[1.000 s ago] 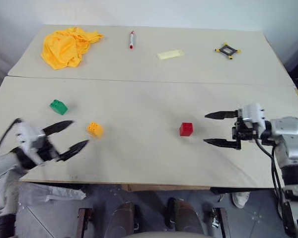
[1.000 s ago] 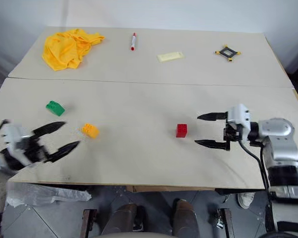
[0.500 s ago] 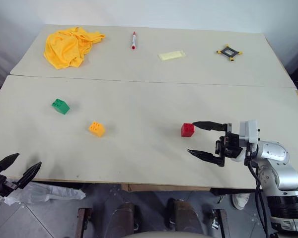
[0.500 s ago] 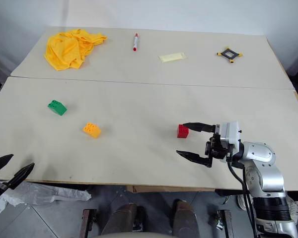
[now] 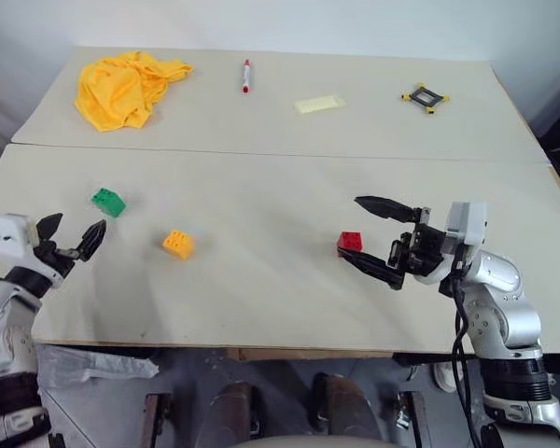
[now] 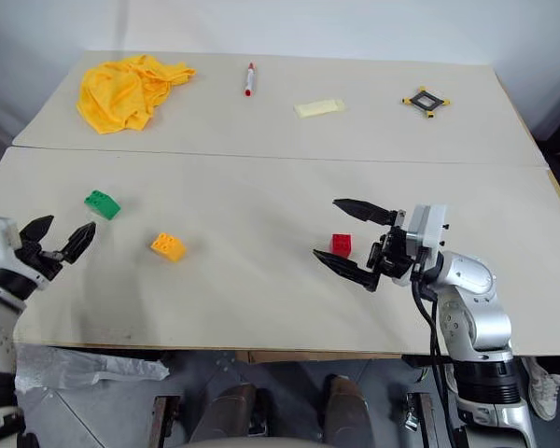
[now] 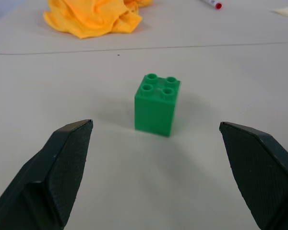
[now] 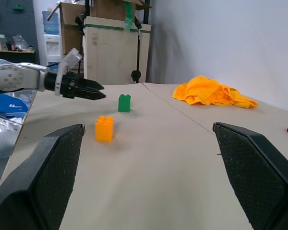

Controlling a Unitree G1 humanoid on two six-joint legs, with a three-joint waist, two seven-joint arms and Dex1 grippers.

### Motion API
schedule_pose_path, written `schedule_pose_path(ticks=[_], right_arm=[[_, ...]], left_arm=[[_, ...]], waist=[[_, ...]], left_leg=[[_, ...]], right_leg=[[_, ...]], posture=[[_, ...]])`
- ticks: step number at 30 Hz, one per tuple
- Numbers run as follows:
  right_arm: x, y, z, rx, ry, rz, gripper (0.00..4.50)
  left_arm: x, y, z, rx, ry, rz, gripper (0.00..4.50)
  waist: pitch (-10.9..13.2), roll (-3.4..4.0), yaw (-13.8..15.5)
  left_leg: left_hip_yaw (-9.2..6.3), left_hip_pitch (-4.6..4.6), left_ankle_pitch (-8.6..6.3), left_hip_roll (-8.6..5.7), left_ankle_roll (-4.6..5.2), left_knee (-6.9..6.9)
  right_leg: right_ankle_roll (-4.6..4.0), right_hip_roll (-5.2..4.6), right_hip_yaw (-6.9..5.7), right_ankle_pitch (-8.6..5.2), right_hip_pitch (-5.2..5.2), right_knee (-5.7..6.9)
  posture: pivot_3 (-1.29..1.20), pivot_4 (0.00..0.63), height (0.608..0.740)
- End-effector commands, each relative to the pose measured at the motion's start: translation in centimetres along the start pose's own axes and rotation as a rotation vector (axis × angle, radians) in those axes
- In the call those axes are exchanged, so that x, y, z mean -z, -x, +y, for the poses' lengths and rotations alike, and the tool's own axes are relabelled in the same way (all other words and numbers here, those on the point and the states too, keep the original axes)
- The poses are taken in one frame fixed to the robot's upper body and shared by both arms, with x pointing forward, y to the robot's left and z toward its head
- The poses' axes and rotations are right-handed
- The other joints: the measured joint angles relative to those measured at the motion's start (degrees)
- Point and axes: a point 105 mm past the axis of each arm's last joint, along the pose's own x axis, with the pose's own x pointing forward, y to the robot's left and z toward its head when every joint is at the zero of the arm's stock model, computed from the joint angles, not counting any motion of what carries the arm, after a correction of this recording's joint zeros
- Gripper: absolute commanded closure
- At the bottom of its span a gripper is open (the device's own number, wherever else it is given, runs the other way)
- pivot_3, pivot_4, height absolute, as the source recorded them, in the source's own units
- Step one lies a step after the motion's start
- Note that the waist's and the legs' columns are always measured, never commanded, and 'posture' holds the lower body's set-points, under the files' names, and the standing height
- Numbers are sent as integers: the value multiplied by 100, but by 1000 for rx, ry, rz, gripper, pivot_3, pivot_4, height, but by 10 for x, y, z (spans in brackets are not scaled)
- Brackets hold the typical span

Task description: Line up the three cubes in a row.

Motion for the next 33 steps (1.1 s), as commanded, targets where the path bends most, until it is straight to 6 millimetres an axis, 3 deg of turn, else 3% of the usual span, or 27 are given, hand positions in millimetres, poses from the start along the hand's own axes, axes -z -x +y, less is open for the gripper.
schedule_pose_path(ticks=[1, 7, 10, 18, 19, 22, 26, 29, 33], right_arm=[[-9, -2, 2, -7, 42, -21, 21], [-7, -1, 7, 15, 61, -4, 21], [-4, 1, 10, 25, 65, 7, 0], [-2, 3, 10, 57, 80, 16, 0], [-2, 3, 9, 62, 82, 15, 0], [-1, 5, 8, 75, 92, 21, 0], [-4, 19, 4, 109, 100, 57, 0], [-10, 34, -2, 153, 111, 75, 0], [-11, 66, -10, 217, 138, 170, 0]], left_arm=[[-8, -23, 9, 5, -35, 18, 0], [-9, -51, 9, 86, -82, 104, 0], [-11, -53, 10, 108, -95, 110, 594], [-21, -51, 2, 249, -116, 116, 3014], [-26, -51, -2, 285, -118, 94, 2994], [-55, -53, -28, 479, -96, -22, 2994], [-87, -60, -93, 840, -188, -42, 2994], [-94, -55, -151, 1095, -281, -36, 2994], [-85, -40, -224, 1369, -297, 14, 2994]], waist=[[1, -4, 11], [-1, -10, 14], [-1, -10, -12], [1, -14, -5], [1, -14, -5], [1, -14, 21], [3, -19, 87], [3, -19, 129], [3, -19, 128]], left_leg=[[-1, 1, 0, -1, 0, 0], [5, -2, 1, -4, 1, 2], [9, -1, 1, -5, 1, -1], [13, -2, 1, -1, 1, 4], [13, -2, 1, 0, 1, 4], [12, -3, 2, 2, 2, 6], [-1, -13, 3, -2, 5, 15], [-2, -12, 4, -9, 7, 16], [4, -8, 4, -3, 7, 12]], right_leg=[[0, 0, -4, 0, 1, 3], [1, 4, -13, 0, 2, -1], [1, 4, -14, 0, 0, -1], [1, 8, -16, -1, -2, 1], [1, 8, -16, -1, -2, 1], [1, 6, -15, -1, -1, 3], [1, 5, -17, 0, 1, 3], [3, 0, -12, 1, 4, 1], [4, 4, -11, 1, 5, -3]], posture=[[0, 150, 740], [0, 150, 740], [0, 150, 740], [0, 150, 740], [0, 150, 740], [0, 150, 740], [0, 150, 740], [0, 150, 740], [0, 150, 740]])
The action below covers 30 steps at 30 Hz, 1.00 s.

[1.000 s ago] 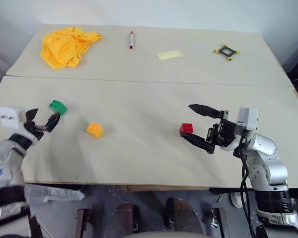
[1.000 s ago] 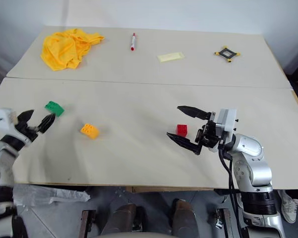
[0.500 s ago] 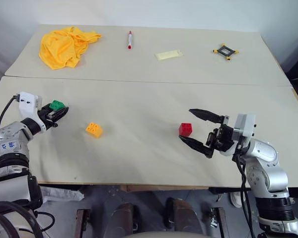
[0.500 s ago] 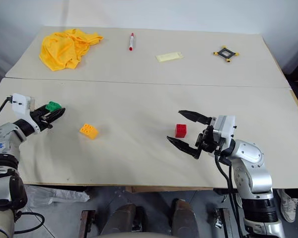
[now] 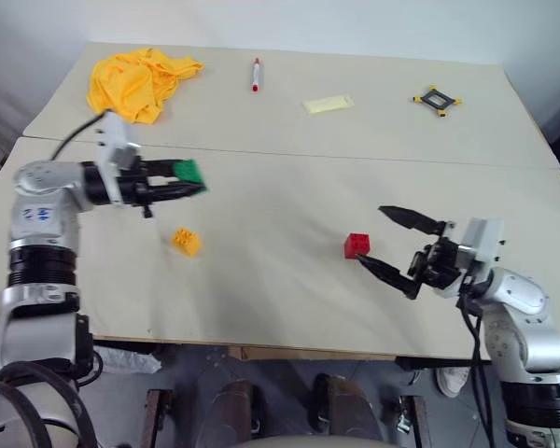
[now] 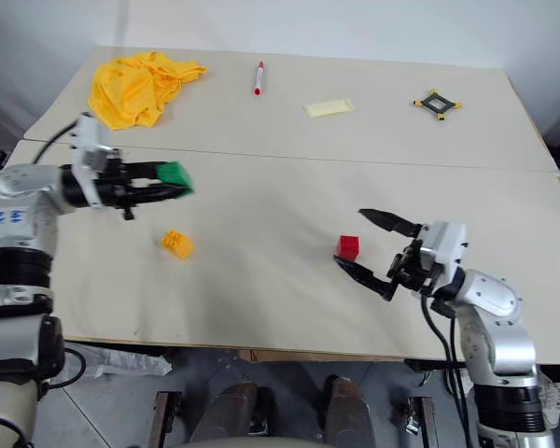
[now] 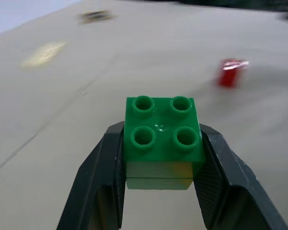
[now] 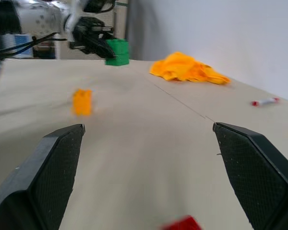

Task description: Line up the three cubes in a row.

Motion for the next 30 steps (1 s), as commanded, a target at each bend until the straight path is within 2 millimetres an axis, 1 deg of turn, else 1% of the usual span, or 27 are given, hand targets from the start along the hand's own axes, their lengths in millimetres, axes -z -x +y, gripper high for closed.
schedule_pose_path(ticks=[1, 3, 4, 6, 8, 10, 13, 17, 21, 24, 30], right_arm=[[-6, 27, -13, 46, 49, 52, 0], [-4, 36, -18, 61, 49, 85, 0], [-4, 38, -20, 61, 49, 90, 0], [-5, 36, -22, 59, 58, 88, 0], [-8, 35, -23, 60, 59, 81, 0], [-9, 37, -20, 50, 32, 87, 0], [-4, 44, -13, 46, 15, 114, 0], [2, 51, -7, 55, 5, 139, 0], [3, 52, -4, 61, -10, 140, 0], [5, 51, -2, 53, -18, 141, 0], [7, 49, -1, 45, -23, 140, 0]], left_arm=[[-6, -49, -29, 193, -17, 36, 2994], [11, -83, -40, 263, -128, 158, 2994], [19, -96, -41, 257, -138, 188, 2994], [29, -113, -37, 213, -138, 217, 2994], [41, -123, -34, 188, -155, 260, 2994], [48, -126, -27, 149, -166, 286, 2994], [55, -122, -18, 90, -158, 305, 2994], [59, -121, -10, 35, -125, 269, 2994], [59, -124, -20, 128, -127, 226, 2994], [59, -124, -25, 190, -140, 234, 2994], [55, -124, -22, 215, -144, 227, 2994]], waist=[[0, 0, 9], [0, 0, 34], [0, 0, 39], [0, 0, 20], [1, 0, -11], [1, 0, -14], [1, 0, 39], [0, 0, 58], [0, 0, 51], [0, 1, 50], [0, 0, 55]], left_leg=[[0, 0, 0, 1, 0, -1], [6, 0, 1, -1, 2, 1], [9, 1, 3, -3, 4, 3], [19, 5, 5, -10, 7, 3], [22, 7, 6, -7, 5, 2], [22, 7, 6, 0, 4, 1], [16, 3, 6, 12, 4, 0], [14, 2, 9, 4, 11, 4], [13, 5, 10, 3, 12, 7], [13, 4, 10, 3, 12, 6], [10, -1, 10, 0, 12, 6]], right_leg=[[0, 2, -1, 0, 0, -1], [0, 4, 2, 0, 1, -3], [0, 4, 4, 0, 3, -4], [4, 4, 11, 2, 5, -7], [4, 9, 14, 2, 1, -4], [3, 10, 13, 2, -2, -3], [3, 8, 9, 2, -2, -5], [7, -1, 9, 4, 3, -7], [10, -3, 10, 6, 7, -5], [10, -2, 8, 6, 5, -7], [11, -2, 4, 6, 5, -10]], posture=[[0, 150, 740], [0, 150, 740], [0, 150, 740], [0, 150, 740], [0, 150, 740], [0, 150, 740], [0, 150, 740], [0, 150, 740], [0, 150, 740], [0, 150, 740], [0, 150, 740]])
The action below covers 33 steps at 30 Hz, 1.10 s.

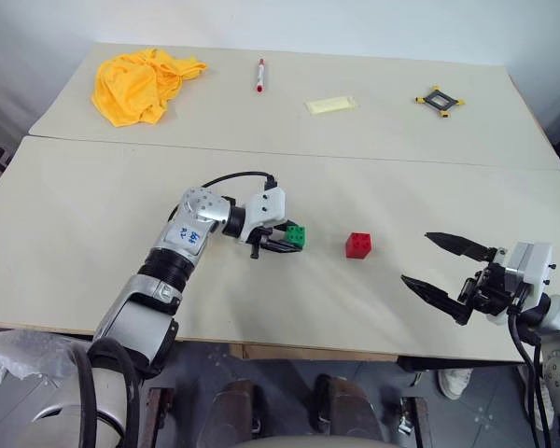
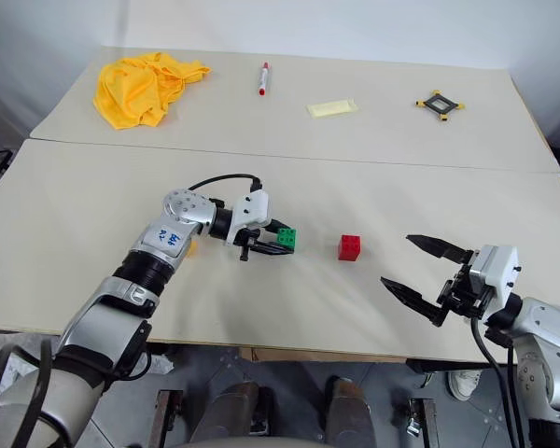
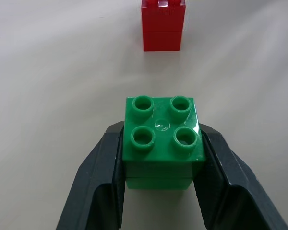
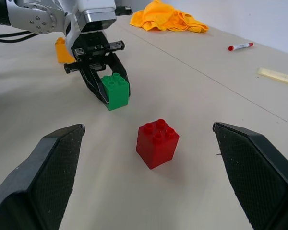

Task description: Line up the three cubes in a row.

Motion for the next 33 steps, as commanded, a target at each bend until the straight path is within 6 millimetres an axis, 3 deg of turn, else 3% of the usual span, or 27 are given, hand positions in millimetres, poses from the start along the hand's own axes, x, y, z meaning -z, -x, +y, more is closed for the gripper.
schedule_pose_path(ticks=[1, 4, 7, 11, 14, 18, 20, 23, 27, 33], right_arm=[[-8, -2, 1, -6, 27, -27, 0], [-7, -3, 1, -7, 25, -28, 0], [-6, -4, 2, -13, 14, -30, 0], [-5, -8, 3, -29, -4, -29, 0], [-4, -13, 2, -49, -11, -31, 0], [-8, -22, 1, -78, -8, -58, 0], [-11, -34, 4, -133, -20, -74, 0], [-15, -50, 15, -235, 12, -85, 0], [-23, -69, 27, -311, 43, -135, 0], [-36, -92, 50, -415, 58, -220, 0]], left_arm=[[-7, 1, 2, 23, -35, -4, 2994], [-6, 0, 1, 33, -29, 6, 2994], [-10, -1, -2, 65, -31, 3, 2097], [-37, 7, 9, -6, -85, -85, 904], [-54, 25, 14, -45, -135, -123, 21], [-63, 57, 12, -64, -161, -145, 21], [-68, 96, 4, -78, -166, -239, 21], [-43, 150, -7, -197, -123, -262, 21], [3, 199, -19, -435, 54, -224, 21], [80, 272, -75, -822, 291, -85, 21]], waist=[[0, 0, -4], [0, 0, -5], [0, 0, -4], [0, 0, -5], [0, 0, -12], [-1, 1, -38], [0, 3, -102], [0, 6, -207], [0, 6, -180], [1, 4, -150]], left_leg=[[0, 0, 0, 0, 0, 0], [0, 0, 0, 0, 0, 0], [0, 0, 0, 0, 0, 0], [-1, -1, 0, 0, 0, 1], [-2, -2, 0, 2, 0, 1], [-2, 2, 0, 5, -1, 0], [-1, 2, 0, 7, -1, 0], [-2, 6, 0, 16, -4, -4], [-9, 6, 1, 12, -6, -4], [-24, 0, -1, 8, -7, -4]], right_leg=[[0, 0, 0, 0, 0, 0], [0, 0, 0, 0, 0, 0], [0, 0, 0, 0, 0, 0], [0, 0, 0, 0, 0, 0], [0, 0, 0, 0, -1, 1], [0, 2, 1, 0, -2, 4], [-1, 4, 1, 0, -2, 4], [-6, 5, 3, -3, -6, 6], [-10, 3, -2, -5, -4, 9], [-9, -3, -3, -5, -4, 9]], posture=[[0, 150, 740], [0, 150, 740], [0, 150, 740], [0, 150, 740], [0, 150, 740], [0, 150, 740], [0, 150, 740], [0, 150, 740], [0, 150, 740], [0, 150, 740]])
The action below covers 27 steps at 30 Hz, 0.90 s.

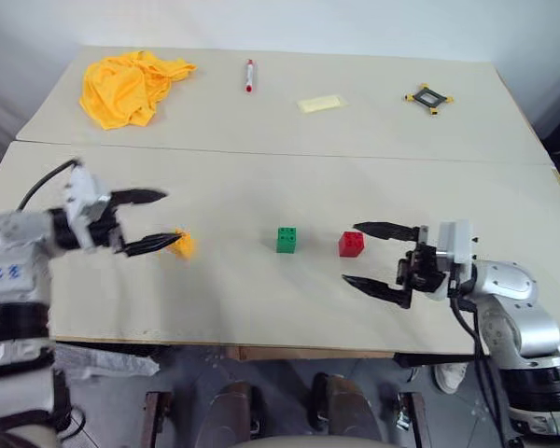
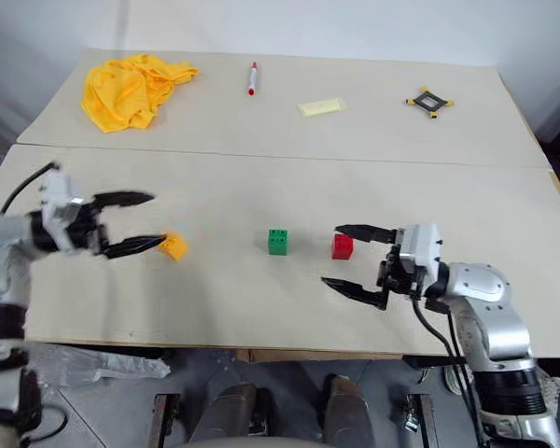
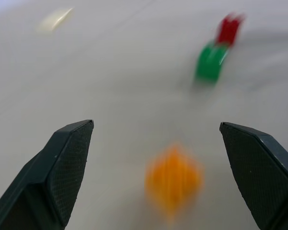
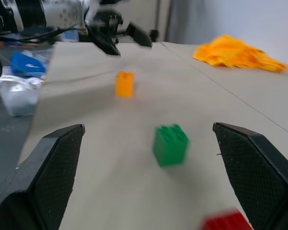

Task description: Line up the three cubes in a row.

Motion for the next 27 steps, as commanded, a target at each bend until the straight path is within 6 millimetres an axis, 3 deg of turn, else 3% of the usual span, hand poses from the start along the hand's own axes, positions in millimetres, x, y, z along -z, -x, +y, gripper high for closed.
schedule_pose_path(ticks=[1, 5, 7, 10, 14, 17, 20, 23, 27], right_arm=[[-15, -14, 9, -65, 48, -57, 0], [-13, -21, 17, -125, 42, -51, 0], [-14, -22, 17, -129, 53, -61, 0], [-13, -18, 17, -131, 53, -57, 0], [-10, -12, 13, -104, 56, -33, 0], [-11, -9, 11, -86, 61, -31, 0], [-10, -9, 10, -84, 59, -19, 0], [-12, -9, 10, -86, 56, -13, 0], [-15, -9, 8, -64, 53, -14, 0]], left_arm=[[13, 53, 14, -260, 12, -11, 21], [34, 92, -2, -436, 39, 12, 21], [37, 98, -18, -451, 55, 11, 21], [33, 76, -45, -401, 76, 1, 21], [20, 28, -73, -298, 126, -37, 21], [3, -10, -76, -355, 140, -150, 21], [8, -45, -81, -389, 151, -140, 21], [12, -56, -67, -526, 190, -146, 21], [11, -80, -76, -408, 179, -130, 21]], waist=[[0, -2, -4], [-2, -6, -10], [-2, -6, -19], [-3, -6, 17], [-6, -11, 69], [-8, -5, 75], [-12, -11, 69], [-13, -12, 56], [-13, -12, 17]], left_leg=[[-3, 0, 0, 0, 0, 0], [-5, 2, -3, -1, -2, 0], [-2, 6, -6, -1, -2, -3], [-6, 7, -8, -1, -3, -2], [-8, 10, -9, -4, -4, 1], [-3, 12, -10, -4, -6, -1], [1, 13, -10, -5, -6, -2], [10, 12, -9, 0, -6, -2], [14, 12, -9, 3, -7, -3]], right_leg=[[0, -1, 1, 0, 1, -1], [0, -6, 2, 0, 4, -2], [-1, -9, 6, 0, 4, -3], [-1, -14, 11, 0, 7, -2], [-1, -19, 24, 0, 12, -2], [-1, -16, 30, 0, 9, -2], [-1, -8, 15, 1, 8, 0], [-1, 2, 14, 1, 6, -2], [-1, 3, 14, 0, 4, -3]], posture=[[0, 150, 740], [0, 150, 740], [0, 150, 740], [0, 150, 740], [0, 150, 740], [0, 150, 740], [0, 150, 740], [0, 150, 740], [0, 150, 740]])
